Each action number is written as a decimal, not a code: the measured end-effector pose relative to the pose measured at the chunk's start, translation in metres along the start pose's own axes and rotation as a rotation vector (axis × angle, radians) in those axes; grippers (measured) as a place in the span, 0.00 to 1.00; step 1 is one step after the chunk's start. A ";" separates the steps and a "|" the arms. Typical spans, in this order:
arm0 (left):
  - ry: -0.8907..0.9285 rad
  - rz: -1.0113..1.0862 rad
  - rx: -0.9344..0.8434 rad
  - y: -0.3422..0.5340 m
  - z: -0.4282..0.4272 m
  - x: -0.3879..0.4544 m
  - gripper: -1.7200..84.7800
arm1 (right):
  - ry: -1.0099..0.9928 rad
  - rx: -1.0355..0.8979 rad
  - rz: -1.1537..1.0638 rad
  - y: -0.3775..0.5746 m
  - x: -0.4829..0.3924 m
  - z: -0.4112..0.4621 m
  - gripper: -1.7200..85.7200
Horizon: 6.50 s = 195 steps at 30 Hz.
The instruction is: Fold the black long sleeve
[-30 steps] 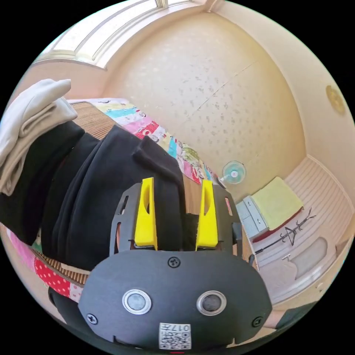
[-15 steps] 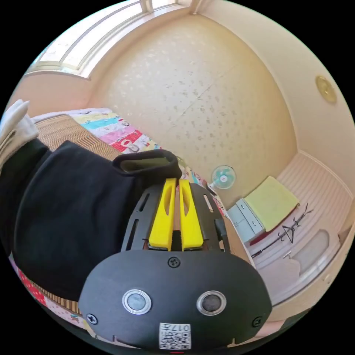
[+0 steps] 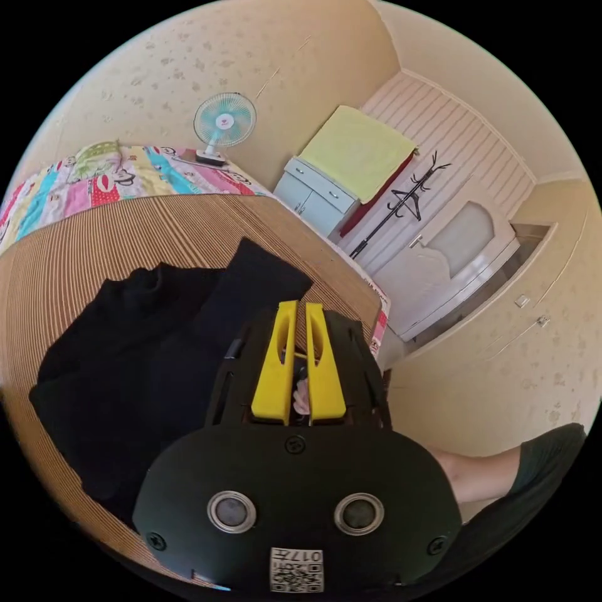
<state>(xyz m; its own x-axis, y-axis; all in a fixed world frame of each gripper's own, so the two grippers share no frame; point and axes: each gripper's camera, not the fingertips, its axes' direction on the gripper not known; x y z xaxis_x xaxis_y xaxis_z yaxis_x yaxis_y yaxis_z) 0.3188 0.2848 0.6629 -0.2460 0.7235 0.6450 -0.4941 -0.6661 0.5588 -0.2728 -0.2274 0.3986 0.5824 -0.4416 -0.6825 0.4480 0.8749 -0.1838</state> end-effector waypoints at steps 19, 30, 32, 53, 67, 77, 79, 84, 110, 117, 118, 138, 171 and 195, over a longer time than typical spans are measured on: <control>-0.343 -0.286 0.084 0.162 -0.075 -0.062 0.14 | -0.011 0.025 0.007 -0.003 0.021 -0.025 0.04; -0.180 -0.555 0.117 0.224 -0.093 -0.178 0.04 | -0.212 0.143 0.045 0.006 0.040 -0.052 0.15; 0.037 -0.619 0.175 0.241 -0.098 -0.211 0.02 | -0.238 0.208 0.064 0.011 0.044 -0.059 0.17; -0.046 -0.563 0.159 0.250 -0.105 -0.237 0.03 | 0.191 0.120 0.341 -0.043 0.014 -0.058 0.07; -0.031 -0.045 -0.192 0.330 -0.169 -0.145 0.03 | 0.156 0.015 0.172 0.125 0.018 -0.212 0.11; 0.249 -0.499 -0.616 0.404 -0.075 -0.225 0.21 | 0.094 -0.124 0.302 0.181 0.034 -0.215 0.13; 0.227 -0.455 -0.612 0.395 -0.071 -0.228 0.20 | 0.100 -0.154 0.290 0.182 0.030 -0.203 0.14; 0.422 -0.416 -0.633 0.387 -0.073 -0.237 0.06 | 0.045 -0.215 0.242 0.183 0.019 -0.186 0.16; 0.709 -0.471 -0.129 0.404 -0.162 -0.221 0.07 | -0.423 0.017 0.339 0.245 0.109 -0.234 0.04; 0.532 -0.551 -0.290 0.421 -0.119 -0.206 0.11 | -0.048 -0.166 0.443 0.245 0.122 -0.218 0.14; 0.503 -0.551 -0.319 0.422 -0.110 -0.205 0.12 | -0.068 -0.166 0.446 0.245 0.124 -0.216 0.15; -0.056 -0.347 -0.687 0.393 0.000 -0.228 0.10 | -0.297 -0.075 0.503 0.252 0.163 -0.194 0.13; 1.254 -0.357 0.122 0.444 -0.172 -0.277 0.07 | -0.550 -0.040 0.431 0.257 0.195 -0.175 0.12; 1.268 -0.401 0.091 0.453 -0.174 -0.269 0.07 | -0.449 0.094 0.514 0.271 0.219 -0.178 0.16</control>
<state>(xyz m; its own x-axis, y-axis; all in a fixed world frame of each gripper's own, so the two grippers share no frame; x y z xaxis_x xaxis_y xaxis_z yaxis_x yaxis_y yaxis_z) 0.0160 -0.1802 0.6523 -0.7226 0.5053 -0.4718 -0.6697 -0.3424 0.6590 -0.1448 -0.0515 0.0735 0.9520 -0.0327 -0.3042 0.0850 0.9834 0.1605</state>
